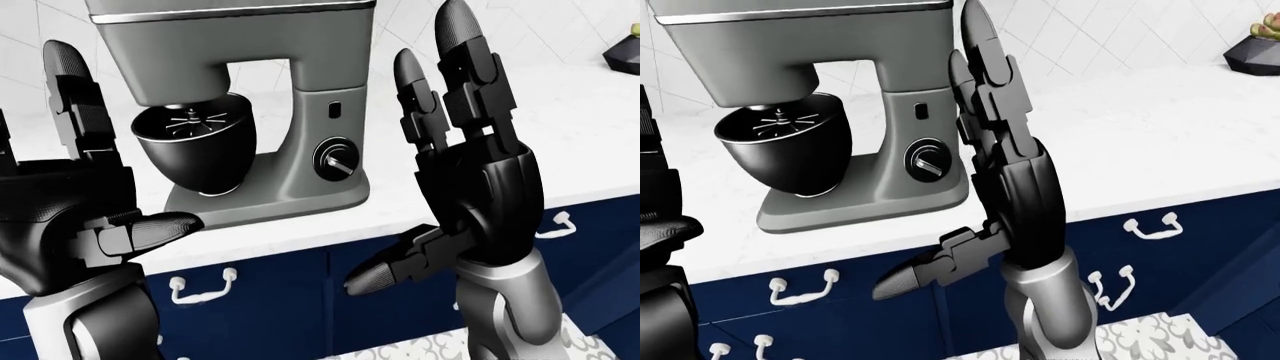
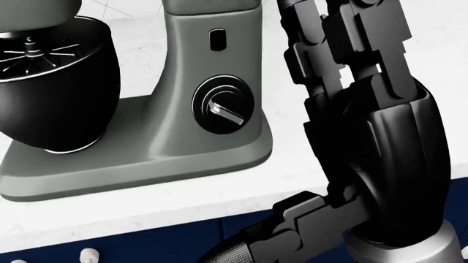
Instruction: Open the stand mixer head.
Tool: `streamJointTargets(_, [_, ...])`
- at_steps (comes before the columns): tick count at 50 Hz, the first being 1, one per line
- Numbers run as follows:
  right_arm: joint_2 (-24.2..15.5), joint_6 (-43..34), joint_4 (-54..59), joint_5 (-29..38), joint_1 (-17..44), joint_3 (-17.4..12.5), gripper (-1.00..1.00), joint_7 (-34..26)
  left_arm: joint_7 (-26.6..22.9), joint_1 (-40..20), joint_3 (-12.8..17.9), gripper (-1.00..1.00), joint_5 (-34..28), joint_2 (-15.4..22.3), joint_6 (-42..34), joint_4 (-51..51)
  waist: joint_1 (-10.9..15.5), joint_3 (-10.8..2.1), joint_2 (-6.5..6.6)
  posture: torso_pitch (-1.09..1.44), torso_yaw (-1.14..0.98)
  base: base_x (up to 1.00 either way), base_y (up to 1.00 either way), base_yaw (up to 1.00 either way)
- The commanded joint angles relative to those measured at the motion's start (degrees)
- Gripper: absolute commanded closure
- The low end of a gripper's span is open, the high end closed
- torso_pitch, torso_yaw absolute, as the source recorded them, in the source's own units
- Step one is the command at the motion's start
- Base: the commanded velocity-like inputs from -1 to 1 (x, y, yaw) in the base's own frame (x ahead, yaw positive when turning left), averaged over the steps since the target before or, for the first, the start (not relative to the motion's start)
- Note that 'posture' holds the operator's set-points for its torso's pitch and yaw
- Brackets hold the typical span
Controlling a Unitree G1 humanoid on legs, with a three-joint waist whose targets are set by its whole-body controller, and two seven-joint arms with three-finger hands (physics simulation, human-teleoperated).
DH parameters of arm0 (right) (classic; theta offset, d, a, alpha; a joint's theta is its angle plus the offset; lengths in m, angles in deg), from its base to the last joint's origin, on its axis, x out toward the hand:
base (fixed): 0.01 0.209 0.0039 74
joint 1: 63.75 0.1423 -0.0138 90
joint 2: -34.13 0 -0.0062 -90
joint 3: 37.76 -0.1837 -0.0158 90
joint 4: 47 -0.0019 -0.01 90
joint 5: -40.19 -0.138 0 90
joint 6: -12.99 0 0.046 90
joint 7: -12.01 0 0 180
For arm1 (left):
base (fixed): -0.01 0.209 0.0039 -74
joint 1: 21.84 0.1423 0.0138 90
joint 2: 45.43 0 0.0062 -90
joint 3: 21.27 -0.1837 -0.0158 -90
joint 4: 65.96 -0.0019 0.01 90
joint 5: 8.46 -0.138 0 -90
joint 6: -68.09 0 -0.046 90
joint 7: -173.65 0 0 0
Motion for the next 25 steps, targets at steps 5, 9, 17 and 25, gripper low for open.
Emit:
streamJointTargets(5, [0.0,0.6,-0.1,-0.2,0.9,0.1,-1.00,0.4,-0.5,-1.2,0.4,-1.00,-0.4,0.3,1.7,0.8,0.1,-2.48,0.01,-0.18,0.00,0.00,0.00,0.00])
streamJointTargets(9, [0.2,-0.7,0.2,0.6,1.2,0.2,-1.00,0.5,-0.2,-1.3,0.3,-1.00,-0.1,0.5,1.6,0.9,0.2,-3.52,-0.01,-0.18,0.00,0.00,0.00,0.00])
streamJointTargets(17, [-0.5,-9.7,0.2,-3.4,1.7,-1.0,-1.00,-2.2,0.1,-1.5,0.0,-1.00,0.1,0.5,1.3,1.4,0.8,-4.82,-0.22,-0.18,0.00,0.00,0.00,0.00])
streamJointTargets(25, [-2.6,-19.3,1.3,-8.7,5.1,-4.5,-1.00,-3.3,0.4,-1.9,0.1,-1.00,0.3,0.8,1.0,1.8,1.2,-5.09,-0.57,-0.18,0.00,0.00,0.00,0.00])
